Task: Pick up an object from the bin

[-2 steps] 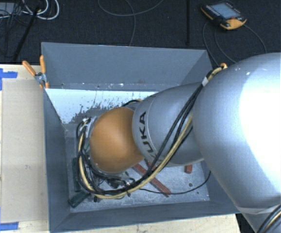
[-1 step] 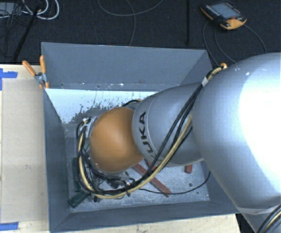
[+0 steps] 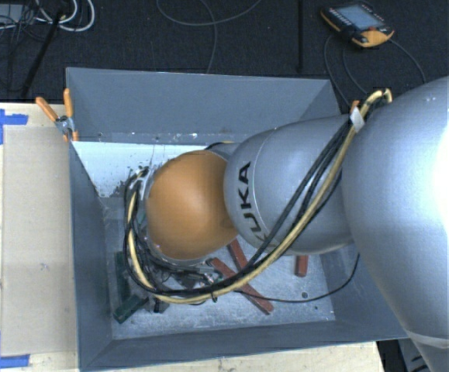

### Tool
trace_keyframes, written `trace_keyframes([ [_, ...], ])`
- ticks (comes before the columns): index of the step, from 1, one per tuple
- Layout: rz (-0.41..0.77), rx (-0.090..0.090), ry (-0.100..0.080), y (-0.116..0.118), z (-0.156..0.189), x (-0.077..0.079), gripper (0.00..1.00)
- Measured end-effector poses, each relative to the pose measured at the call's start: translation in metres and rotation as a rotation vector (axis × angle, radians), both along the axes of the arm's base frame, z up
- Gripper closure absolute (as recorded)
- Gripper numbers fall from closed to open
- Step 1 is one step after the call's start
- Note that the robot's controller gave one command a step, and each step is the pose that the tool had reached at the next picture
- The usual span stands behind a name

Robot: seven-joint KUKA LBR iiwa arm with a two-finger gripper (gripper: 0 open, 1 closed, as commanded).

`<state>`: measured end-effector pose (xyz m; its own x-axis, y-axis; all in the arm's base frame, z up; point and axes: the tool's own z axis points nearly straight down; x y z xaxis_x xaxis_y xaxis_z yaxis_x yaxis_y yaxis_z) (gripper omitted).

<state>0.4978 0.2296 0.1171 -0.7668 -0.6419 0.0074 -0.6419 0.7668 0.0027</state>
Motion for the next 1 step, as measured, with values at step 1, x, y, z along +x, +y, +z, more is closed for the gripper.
trace_keyframes([
  [1,-0.040,0.003,-0.007,-0.0163,0.0984,-0.0149,1.00],
])
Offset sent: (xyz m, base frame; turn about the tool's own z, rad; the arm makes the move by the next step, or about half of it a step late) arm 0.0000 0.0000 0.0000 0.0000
